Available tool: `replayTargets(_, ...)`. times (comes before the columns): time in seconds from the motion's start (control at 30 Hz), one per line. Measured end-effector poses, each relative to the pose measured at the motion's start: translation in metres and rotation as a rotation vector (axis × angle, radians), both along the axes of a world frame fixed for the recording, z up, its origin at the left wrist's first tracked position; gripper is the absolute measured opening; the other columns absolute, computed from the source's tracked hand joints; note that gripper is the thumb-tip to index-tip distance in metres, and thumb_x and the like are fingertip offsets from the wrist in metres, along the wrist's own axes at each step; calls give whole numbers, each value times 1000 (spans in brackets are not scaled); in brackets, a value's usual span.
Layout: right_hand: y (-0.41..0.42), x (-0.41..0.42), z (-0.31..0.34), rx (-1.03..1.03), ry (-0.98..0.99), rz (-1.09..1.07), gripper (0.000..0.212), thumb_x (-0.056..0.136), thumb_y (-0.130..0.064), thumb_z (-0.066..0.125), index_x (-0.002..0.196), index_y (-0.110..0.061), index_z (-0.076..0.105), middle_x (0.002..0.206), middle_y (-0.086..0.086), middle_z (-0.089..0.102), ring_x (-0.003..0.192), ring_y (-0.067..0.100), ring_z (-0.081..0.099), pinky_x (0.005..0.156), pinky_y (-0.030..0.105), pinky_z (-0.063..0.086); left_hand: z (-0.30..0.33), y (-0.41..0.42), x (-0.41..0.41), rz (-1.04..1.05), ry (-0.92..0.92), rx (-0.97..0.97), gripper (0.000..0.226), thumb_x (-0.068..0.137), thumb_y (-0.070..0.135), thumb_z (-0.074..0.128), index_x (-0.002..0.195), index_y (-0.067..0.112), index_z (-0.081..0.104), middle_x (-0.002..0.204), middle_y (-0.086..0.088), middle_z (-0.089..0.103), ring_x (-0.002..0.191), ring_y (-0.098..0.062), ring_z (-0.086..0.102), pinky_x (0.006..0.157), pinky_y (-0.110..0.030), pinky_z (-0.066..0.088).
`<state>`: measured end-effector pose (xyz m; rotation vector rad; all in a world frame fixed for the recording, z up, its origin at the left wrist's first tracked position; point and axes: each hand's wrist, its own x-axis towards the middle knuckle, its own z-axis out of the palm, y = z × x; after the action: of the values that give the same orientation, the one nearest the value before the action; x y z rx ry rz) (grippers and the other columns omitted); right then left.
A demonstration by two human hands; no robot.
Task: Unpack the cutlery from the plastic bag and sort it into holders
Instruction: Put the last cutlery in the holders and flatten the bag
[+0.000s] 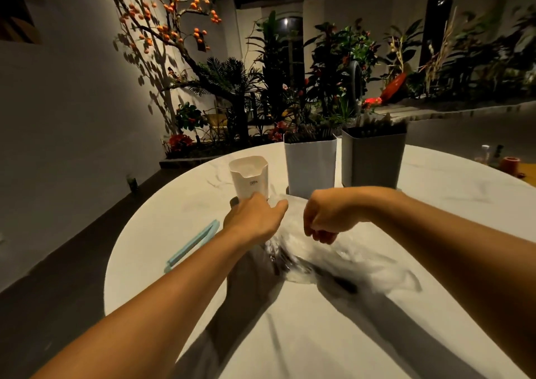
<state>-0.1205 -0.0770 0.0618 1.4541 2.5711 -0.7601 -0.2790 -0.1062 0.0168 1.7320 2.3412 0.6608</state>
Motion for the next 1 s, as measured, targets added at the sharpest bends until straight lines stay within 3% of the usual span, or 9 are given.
replayTargets(0.1, -2, 4, -24, 121, -26, 19, 32, 94, -1, 61, 123, -13, 69, 116, 6, 69, 102, 22, 67, 93, 33, 56, -16, -8, 7, 65, -23, 12, 56, 88, 68, 53, 123, 25, 54, 120, -1, 59, 107, -29, 61, 89, -40, 51)
replayTargets(0.23, -4, 11, -48, 120, 89, -67, 25, 89, -10, 72, 113, -18, 71, 107, 4, 68, 91, 20, 68, 82, 28, 59, -36, -10, 16, -39, -181, 78, 21, 91, 31, 67, 108, 23, 55, 103, -1, 62, 88, -18, 59, 78, -28, 48)
replayTargets(0.33, -9, 9, -62, 191, 211, -92, 16, 89, -14, 72, 105, -20, 72, 101, 0, 67, 86, 17, 65, 79, 25, 58, -48, -14, 9, -133, -585, 290, 22, 85, 17, 60, 105, 21, 65, 103, -4, 71, 88, -19, 66, 79, -31, 56)
replayTargets(0.5, -15, -6, -81, 277, 348, -134, 12, 90, -23, 71, 101, -21, 76, 97, -2, 71, 84, 15, 63, 87, 36, 58, -45, -24, -8, -215, -1230, 524, 32, 71, 27, 51, 89, 5, 66, 82, -13, 67, 81, -29, 66, 68, -36, 54)
replayTargets(0.57, -18, -14, -84, 279, 380, -175, 20, 89, -37, 71, 99, -21, 77, 91, -3, 72, 81, 16, 64, 83, 38, 59, -47, -21, -15, -27, -1166, 538, 45, 83, 52, 44, 80, 11, 63, 84, -11, 69, 82, -27, 66, 67, -33, 50)
replayTargets(0.63, -21, -19, -83, 320, 353, -202, 31, 87, -49, 69, 99, -21, 76, 89, -2, 72, 80, 17, 64, 82, 39, 59, -52, -16, -23, 172, -918, 519, 69, 91, 67, 22, 84, 10, 61, 93, -10, 71, 92, -32, 66, 77, -40, 52)
replayTargets(0.77, -31, -24, -77, 355, 255, -217, 55, 81, -70, 61, 108, -23, 68, 99, -2, 70, 85, 16, 61, 85, 36, 55, -46, -20, -15, 230, -509, 346, 63, 106, 52, 13, 127, 12, 56, 132, -12, 59, 115, -31, 54, 100, -41, 39)
replayTargets(0.87, -38, -23, -72, 329, 145, -181, 60, 83, -70, 57, 122, -24, 61, 116, -1, 66, 92, 16, 54, 83, 31, 46, -42, -23, -6, 179, -517, 320, 61, 107, 49, 13, 133, 15, 57, 135, -12, 59, 112, -26, 54, 98, -35, 39)
replayTargets(1.0, -35, -23, -69, 291, 44, -183, 67, 87, -67, 54, 136, -23, 49, 136, 5, 52, 115, 27, 55, 98, 39, 45, -51, -20, -4, 112, -611, 284, 69, 102, 62, 14, 125, 20, 64, 116, -2, 66, 104, -22, 60, 102, -40, 47)
